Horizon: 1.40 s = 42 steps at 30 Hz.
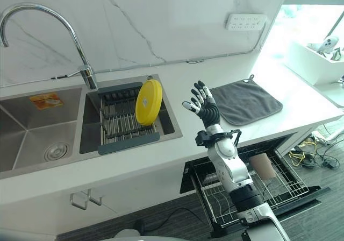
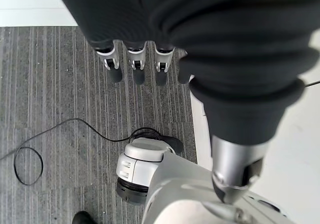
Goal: Place the dishes in the dishwasher.
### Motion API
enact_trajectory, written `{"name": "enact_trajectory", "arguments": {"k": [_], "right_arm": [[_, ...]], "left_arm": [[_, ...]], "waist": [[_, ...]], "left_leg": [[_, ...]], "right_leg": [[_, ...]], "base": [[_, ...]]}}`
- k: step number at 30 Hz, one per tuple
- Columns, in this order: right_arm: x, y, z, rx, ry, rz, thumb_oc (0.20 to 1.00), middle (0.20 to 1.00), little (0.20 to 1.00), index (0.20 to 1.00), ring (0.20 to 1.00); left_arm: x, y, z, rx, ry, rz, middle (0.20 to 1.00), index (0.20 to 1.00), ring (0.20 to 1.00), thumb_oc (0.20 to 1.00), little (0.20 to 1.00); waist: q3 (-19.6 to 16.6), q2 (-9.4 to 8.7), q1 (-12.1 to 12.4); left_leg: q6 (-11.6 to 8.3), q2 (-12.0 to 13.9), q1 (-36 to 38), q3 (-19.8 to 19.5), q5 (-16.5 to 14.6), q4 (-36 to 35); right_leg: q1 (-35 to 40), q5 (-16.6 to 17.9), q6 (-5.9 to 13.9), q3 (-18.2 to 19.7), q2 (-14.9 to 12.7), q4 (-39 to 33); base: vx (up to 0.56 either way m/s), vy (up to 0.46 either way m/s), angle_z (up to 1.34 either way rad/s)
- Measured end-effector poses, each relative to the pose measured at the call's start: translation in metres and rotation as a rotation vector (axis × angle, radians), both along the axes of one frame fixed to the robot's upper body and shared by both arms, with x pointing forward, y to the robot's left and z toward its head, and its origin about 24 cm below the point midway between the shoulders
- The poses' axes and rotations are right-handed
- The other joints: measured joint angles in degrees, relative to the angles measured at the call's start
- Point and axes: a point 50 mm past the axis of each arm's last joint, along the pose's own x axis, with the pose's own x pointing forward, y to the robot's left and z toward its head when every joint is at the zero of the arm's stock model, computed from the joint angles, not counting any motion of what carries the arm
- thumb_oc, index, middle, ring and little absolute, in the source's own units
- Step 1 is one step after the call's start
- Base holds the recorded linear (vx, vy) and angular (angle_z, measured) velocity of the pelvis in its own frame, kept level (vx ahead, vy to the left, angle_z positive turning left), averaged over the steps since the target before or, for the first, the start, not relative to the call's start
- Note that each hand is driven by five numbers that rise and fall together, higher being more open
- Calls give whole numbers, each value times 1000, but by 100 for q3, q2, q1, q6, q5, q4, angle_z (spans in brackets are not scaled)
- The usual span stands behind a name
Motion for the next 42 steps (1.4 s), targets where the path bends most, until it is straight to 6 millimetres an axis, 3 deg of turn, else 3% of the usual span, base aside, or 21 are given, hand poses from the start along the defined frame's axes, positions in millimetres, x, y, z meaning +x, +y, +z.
{"name": "enact_trajectory", "arguments": {"k": [15,23,34,37,42], "right_arm": [[7,-9,-23,22,111,-107,1000,1000,1000,1000,1000],[16,-2,-9,37,69,-91,1000,1000,1000,1000,1000],[23,1,1,34,44,-91,1000,1000,1000,1000,1000],[28,6,11,44,17,-82,1000,1000,1000,1000,1000],[27,15,10,75,32,-80,1000,1000,1000,1000,1000]], "left_arm": [[3,-7,0,-15,-21,-104,1000,1000,1000,1000,1000],[12,-6,1,-2,-45,-192,1000,1000,1000,1000,1000],[21,-1,3,20,-52,-280,1000,1000,1000,1000,1000],[23,1,4,44,-31,-463,1000,1000,1000,1000,1000],[25,-1,4,46,-19,-480,1000,1000,1000,1000,1000]], "waist": [[298,111,175],[566,80,216],[674,-24,354],[680,-28,365],[692,-8,374]], "left_leg": [[19,-140,-111,-154,-8,2],[70,-272,-115,-251,-44,2],[142,-423,-148,-350,-92,2],[158,-444,-187,-395,-106,2],[156,-469,-205,-444,-95,2]], "right_leg": [[10,-13,46,-191,-102,1],[92,-13,48,-327,-209,3],[106,-13,45,-359,-358,95],[102,-12,44,-362,-374,114],[100,-18,34,-363,-393,128]], "base": [[25,34,6],[25,49,8],[23,21,7],[34,31,8],[-3,12,6]]}}
